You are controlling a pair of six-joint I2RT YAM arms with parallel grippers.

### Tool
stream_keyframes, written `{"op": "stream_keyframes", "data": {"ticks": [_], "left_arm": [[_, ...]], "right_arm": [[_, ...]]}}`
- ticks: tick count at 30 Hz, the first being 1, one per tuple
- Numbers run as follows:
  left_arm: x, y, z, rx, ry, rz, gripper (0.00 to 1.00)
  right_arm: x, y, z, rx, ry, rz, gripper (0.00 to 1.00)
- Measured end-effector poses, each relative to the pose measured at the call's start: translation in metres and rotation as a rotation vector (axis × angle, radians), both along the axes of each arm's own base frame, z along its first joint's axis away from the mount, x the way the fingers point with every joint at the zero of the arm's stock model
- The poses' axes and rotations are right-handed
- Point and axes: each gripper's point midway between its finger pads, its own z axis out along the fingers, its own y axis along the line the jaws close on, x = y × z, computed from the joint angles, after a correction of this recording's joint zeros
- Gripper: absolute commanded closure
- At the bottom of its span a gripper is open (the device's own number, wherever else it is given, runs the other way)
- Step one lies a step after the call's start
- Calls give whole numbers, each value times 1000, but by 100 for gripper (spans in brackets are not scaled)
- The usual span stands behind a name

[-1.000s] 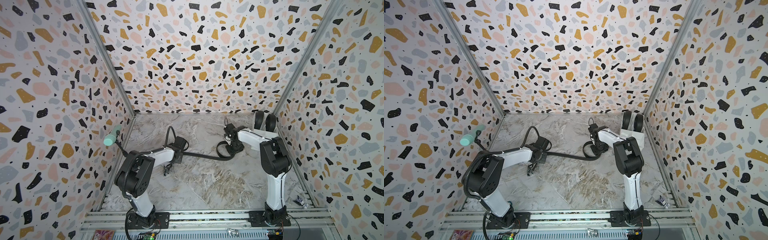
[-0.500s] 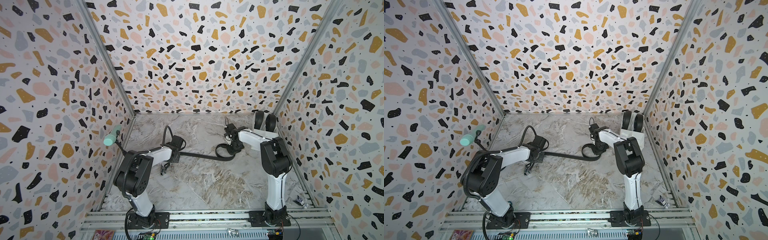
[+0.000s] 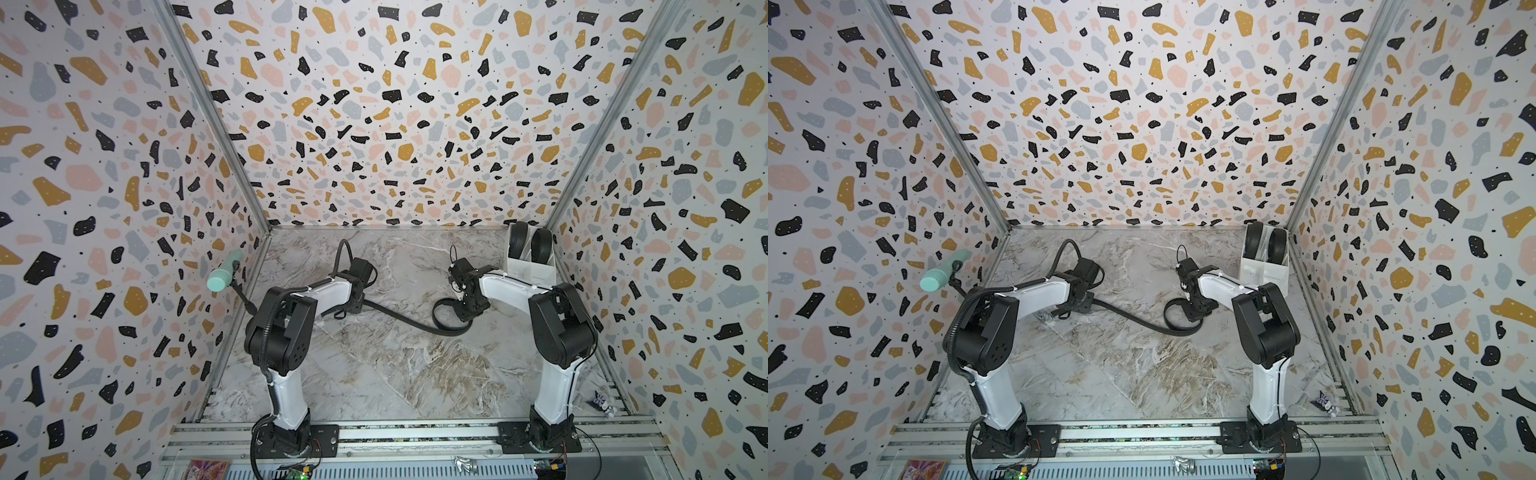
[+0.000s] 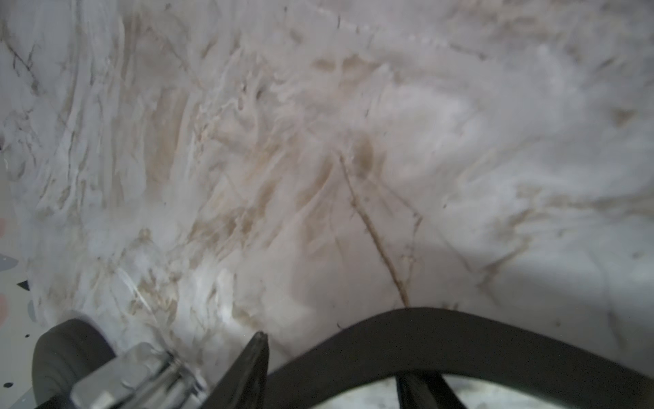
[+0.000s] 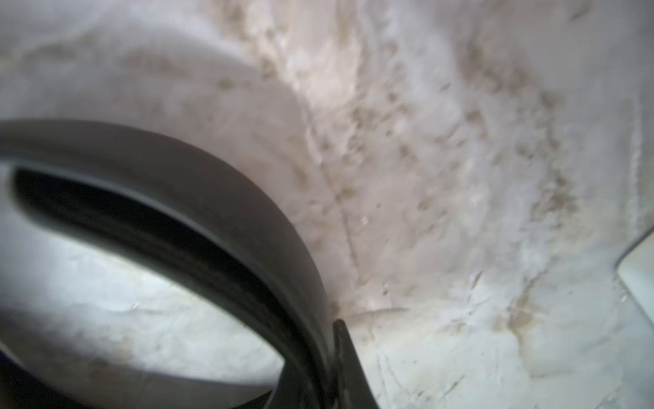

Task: Place the belts into the storage roll
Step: Roll the belt at the center of the board.

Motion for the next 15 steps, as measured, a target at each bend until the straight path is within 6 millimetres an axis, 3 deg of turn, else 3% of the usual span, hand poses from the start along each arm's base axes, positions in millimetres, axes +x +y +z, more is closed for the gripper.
{"op": "stream_keyframes", "data": {"ticks": [5,9,15], "left_arm": [[32,-25,4,19,-21,-49,30],[52,-65,7,25,-44,-134,23],[52,-120,10,15,-57,-251,16]], "right_arm": [[-18,20,0,0,6,51,100],[-33,46,-1,8,7,111,100],[-54,88,0,49,21,196,100]]}}
